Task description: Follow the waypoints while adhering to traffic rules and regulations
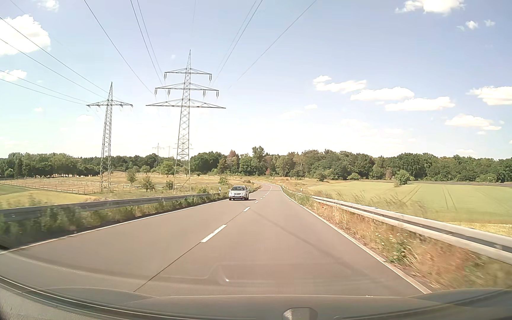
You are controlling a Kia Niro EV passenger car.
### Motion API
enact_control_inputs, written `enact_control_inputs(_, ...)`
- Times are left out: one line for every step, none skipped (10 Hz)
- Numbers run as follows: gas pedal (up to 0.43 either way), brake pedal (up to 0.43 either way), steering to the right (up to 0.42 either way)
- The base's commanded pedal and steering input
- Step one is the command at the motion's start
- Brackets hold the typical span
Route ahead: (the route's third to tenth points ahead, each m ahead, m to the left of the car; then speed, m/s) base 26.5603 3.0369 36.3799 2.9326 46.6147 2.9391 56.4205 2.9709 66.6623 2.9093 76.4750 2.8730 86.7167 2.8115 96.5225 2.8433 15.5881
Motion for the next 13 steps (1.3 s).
enact_control_inputs(0.059,0.030,0.003)
enact_control_inputs(0.047,0.030,0.003)
enact_control_inputs(0.047,0.030,0.003)
enact_control_inputs(0.047,0.030,0.003)
enact_control_inputs(0.047,0.030,0.003)
enact_control_inputs(0.047,0.030,0.003)
enact_control_inputs(0.047,0.030,0.003)
enact_control_inputs(0.039,0.030,0.003)
enact_control_inputs(0.039,0.030,0.003)
enact_control_inputs(0.039,0.030,0.003)
enact_control_inputs(0.008,0.030,0.003)
enact_control_inputs(0.000,0.030,0.003)
enact_control_inputs(0.000,0.030,0.003)
